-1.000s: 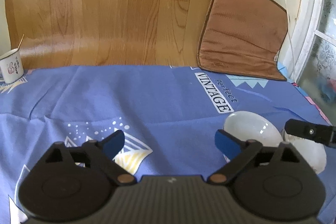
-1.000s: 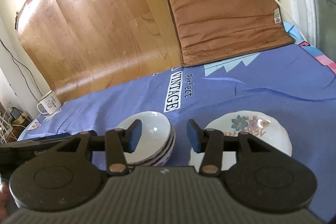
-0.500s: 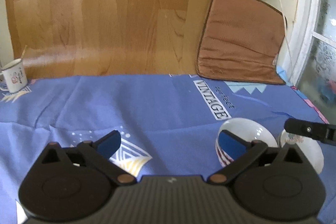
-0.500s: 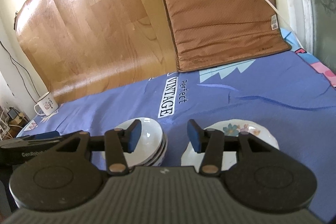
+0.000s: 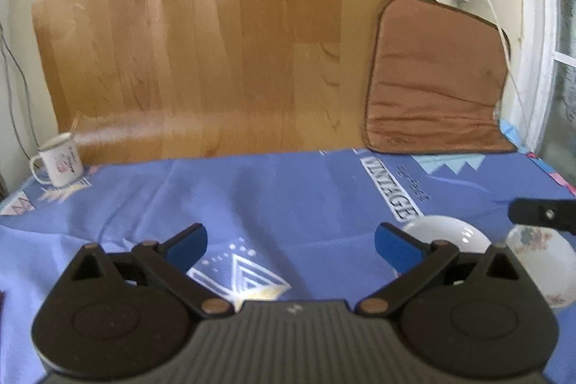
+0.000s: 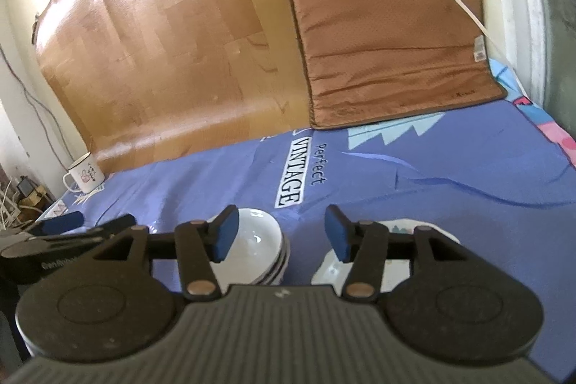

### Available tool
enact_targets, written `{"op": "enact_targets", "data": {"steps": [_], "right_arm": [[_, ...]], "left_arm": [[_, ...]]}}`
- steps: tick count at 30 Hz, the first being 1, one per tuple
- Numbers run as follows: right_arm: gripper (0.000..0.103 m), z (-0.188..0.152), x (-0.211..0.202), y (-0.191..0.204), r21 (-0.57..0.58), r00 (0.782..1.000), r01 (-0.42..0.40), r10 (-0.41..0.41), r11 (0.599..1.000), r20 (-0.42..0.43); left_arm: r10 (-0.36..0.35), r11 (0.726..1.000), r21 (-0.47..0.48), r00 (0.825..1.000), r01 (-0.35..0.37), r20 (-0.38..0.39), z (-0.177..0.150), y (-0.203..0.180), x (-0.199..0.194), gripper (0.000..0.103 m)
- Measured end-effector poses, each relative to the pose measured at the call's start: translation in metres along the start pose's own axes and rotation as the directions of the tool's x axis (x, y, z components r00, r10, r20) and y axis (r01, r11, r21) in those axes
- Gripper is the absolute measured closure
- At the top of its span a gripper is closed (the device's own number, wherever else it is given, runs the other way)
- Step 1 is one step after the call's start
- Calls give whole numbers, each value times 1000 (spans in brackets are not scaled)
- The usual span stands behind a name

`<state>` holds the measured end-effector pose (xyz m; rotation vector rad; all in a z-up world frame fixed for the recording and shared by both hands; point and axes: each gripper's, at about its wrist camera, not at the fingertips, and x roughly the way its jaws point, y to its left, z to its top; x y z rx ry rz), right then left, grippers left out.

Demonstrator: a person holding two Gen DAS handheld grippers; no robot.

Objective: Organize plates and bowls
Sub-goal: 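Bring the left gripper to the stack rim while the right gripper reaches the opposite rim, then close both grippers on the saucer-and-bowl stack and lift it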

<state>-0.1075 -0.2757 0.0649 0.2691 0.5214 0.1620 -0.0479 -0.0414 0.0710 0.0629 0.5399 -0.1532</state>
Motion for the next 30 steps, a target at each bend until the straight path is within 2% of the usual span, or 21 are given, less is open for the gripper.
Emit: {"op": "enact_targets", "data": {"steps": [6,11,17,21,24,30], "right_arm": [[46,6,10,-2,-20,998,-33,31,999,-63],[46,10,19,-5,-42,992,-55,50,998,-113],[46,16,26,-12,-30,983,-80,74,996,-167],[46,20,31,-12,-49,974,-102,90,994,-208],[46,21,39,-13,-55,966,-105,89,993,-243],[47,24,52,-13,-64,951,-131,107,989,-291]], "left_arm": [[-93,995,-44,994,90,-63,0,1,6,0],[-103,994,-51,991,98,-91,-1,-1,13,0],[-141,986,-103,982,128,-128,-3,3,22,0],[-178,977,-147,973,157,-146,-2,7,26,0],[-244,959,-190,956,212,-163,-1,9,30,1],[-335,927,-246,918,282,-211,1,8,43,27]]}}
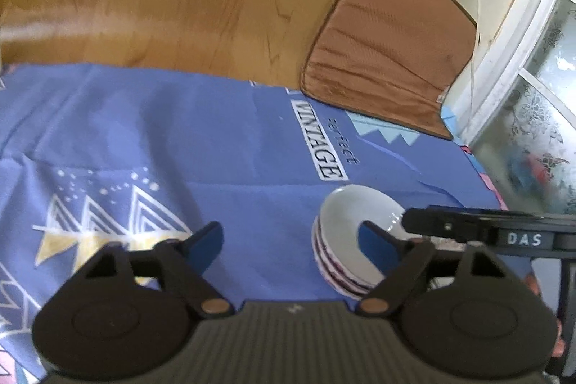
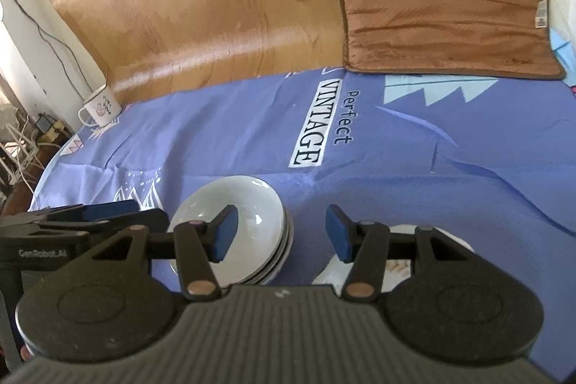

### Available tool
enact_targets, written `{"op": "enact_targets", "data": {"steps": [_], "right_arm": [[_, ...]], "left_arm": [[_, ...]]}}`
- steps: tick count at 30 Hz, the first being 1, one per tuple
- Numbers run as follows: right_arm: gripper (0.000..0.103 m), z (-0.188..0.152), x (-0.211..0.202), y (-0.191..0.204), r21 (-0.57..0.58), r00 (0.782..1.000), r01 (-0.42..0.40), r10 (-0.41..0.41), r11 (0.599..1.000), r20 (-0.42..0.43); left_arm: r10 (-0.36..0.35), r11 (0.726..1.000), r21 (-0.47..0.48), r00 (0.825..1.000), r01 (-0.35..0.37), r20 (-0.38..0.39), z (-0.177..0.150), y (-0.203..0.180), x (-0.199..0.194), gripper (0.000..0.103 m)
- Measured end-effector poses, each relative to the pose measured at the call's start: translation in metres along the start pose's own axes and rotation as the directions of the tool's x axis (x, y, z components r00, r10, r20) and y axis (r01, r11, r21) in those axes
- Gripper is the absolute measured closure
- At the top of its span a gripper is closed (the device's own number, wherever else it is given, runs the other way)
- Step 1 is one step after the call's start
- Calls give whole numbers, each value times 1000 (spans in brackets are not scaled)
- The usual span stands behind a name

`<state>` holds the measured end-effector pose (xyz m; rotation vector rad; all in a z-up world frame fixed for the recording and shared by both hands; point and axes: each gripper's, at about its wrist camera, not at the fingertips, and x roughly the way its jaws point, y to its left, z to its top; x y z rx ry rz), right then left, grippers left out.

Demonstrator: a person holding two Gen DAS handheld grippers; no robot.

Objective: Organize plates and bowls
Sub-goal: 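Close both grippers on the saucer-and-bowl stack and lift it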

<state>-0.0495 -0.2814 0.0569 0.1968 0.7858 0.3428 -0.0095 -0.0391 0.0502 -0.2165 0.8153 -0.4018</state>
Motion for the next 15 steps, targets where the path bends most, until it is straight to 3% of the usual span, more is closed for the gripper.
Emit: {"op": "enact_targets", "data": {"steps": [2,4,6,9,12,13,15], "right_arm": [[48,2,6,-1,3,999,-11,11,1000,-30],[51,4,12,-2,15,998,-25,26,1000,-64],[61,4,18,-2,14,994,-29,30,999,-105],[71,5,29,-1,12,986,-32,34,999,-164],[73,5,40,-6,56,974,-59,69,997,-215],[73,6,41,-7,73,973,-67,81,995,-218],[75,6,40,-7,86,972,-73,90,994,-216]], "left_arm": [[-35,999,-20,999,35,-34,1,0,6,38],[-66,998,-26,996,64,-55,1,-2,10,40],[-91,996,-20,993,90,-72,1,-6,14,41],[-129,992,-35,984,125,-122,-1,-9,26,53],[-168,983,-103,970,152,-174,-6,-2,41,61],[-194,975,-142,963,169,-187,-8,3,46,67],[-240,955,-224,952,196,-189,-10,14,51,71]]}}
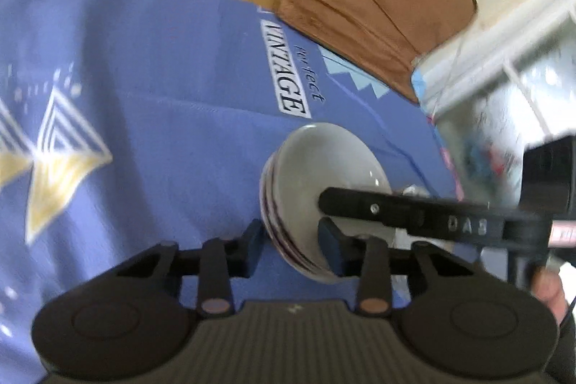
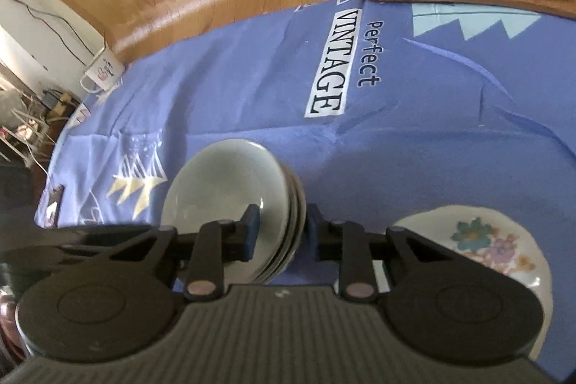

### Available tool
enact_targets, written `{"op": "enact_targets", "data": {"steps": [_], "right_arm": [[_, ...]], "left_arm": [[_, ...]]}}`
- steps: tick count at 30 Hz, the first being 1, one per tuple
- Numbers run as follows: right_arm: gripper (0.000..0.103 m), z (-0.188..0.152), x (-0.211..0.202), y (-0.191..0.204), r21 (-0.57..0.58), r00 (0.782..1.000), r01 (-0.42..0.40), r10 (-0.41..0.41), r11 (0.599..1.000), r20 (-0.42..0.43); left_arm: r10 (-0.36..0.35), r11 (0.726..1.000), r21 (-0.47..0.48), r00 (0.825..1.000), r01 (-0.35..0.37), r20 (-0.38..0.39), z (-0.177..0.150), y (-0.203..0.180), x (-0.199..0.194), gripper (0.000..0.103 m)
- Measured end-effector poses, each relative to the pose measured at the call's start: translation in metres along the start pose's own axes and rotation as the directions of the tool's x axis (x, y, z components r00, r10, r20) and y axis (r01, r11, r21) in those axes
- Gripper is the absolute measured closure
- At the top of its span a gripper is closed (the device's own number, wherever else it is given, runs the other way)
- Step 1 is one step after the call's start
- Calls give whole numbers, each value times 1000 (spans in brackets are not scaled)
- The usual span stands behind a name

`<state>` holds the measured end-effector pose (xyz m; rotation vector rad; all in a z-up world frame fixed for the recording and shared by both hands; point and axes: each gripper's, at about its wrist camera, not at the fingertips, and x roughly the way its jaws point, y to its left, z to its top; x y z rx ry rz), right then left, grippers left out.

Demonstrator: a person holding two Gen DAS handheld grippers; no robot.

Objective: Organize plates and bowls
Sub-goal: 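Close both grippers on the saucer-and-bowl stack and lift it, then carry the stack with both grippers and set it down on the tablecloth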

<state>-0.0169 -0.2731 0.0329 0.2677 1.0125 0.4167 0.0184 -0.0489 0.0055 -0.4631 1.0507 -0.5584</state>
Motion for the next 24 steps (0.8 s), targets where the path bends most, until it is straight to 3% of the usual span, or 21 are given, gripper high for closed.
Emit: {"op": "enact_targets", "data": {"steps": [5,13,19,24], "right_arm": [[78,-5,-7,2,0,1000,-9,9,1000,20],[78,-14,-57,-6,15,988,-6,4,1000,157],[78,-36,-99,-40,81,975,56,-72,995,210],[78,-50,-101,-65,150,974,82,-112,985,198]], "left_arm": [[12,1000,-12,1000,-12,0,0,-2,-3,75],[11,991,134,999,-16,34,7,-64,-12,75],[-24,972,232,999,33,-39,-1,-115,16,75],[0,967,254,996,23,-90,-10,-132,43,74]]}}
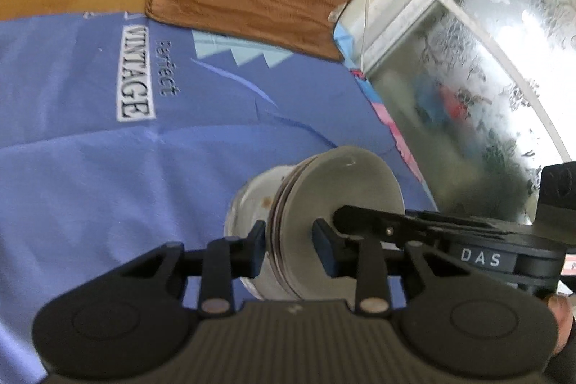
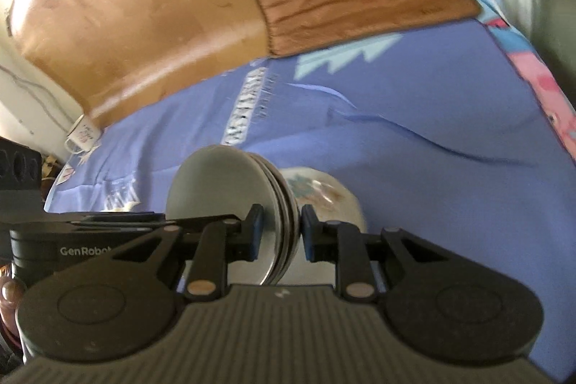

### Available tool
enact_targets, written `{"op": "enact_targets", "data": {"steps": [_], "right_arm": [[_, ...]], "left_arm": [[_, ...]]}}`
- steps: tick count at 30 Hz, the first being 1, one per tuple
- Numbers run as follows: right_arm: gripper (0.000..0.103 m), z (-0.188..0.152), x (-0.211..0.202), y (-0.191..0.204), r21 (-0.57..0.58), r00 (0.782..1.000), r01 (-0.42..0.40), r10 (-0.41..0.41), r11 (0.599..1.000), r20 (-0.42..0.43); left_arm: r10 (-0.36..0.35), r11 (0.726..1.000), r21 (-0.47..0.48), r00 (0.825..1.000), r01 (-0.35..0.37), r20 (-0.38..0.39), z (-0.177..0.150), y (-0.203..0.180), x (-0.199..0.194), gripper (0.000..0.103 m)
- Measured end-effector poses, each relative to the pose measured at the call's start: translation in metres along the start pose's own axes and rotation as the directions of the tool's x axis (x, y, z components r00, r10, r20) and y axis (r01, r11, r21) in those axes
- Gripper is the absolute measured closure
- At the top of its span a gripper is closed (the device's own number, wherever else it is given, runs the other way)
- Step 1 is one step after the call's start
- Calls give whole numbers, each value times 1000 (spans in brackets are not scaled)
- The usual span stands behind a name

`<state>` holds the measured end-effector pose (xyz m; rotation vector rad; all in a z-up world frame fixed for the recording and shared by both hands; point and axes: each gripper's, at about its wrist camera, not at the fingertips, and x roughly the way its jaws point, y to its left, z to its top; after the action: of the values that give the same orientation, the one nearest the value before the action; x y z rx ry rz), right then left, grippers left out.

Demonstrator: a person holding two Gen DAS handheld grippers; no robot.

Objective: Organize plates and bowls
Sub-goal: 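Carry the stack with both grippers and set it down on the tablecloth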

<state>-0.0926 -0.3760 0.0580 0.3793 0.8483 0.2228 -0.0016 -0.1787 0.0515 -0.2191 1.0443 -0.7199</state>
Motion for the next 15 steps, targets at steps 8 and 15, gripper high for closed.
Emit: {"op": "enact_targets", "data": {"steps": [8,15], "right_arm": [[63,-8,4,-1,14,998,24,-25,1000,60],[58,-32,-24,20,-72,928,195,-160,978,338]], "left_arm": [[52,998,32,995,-55,85,3,-6,-10,51],[144,980,104,962,-171,230,-9,-8,-42,50]]}}
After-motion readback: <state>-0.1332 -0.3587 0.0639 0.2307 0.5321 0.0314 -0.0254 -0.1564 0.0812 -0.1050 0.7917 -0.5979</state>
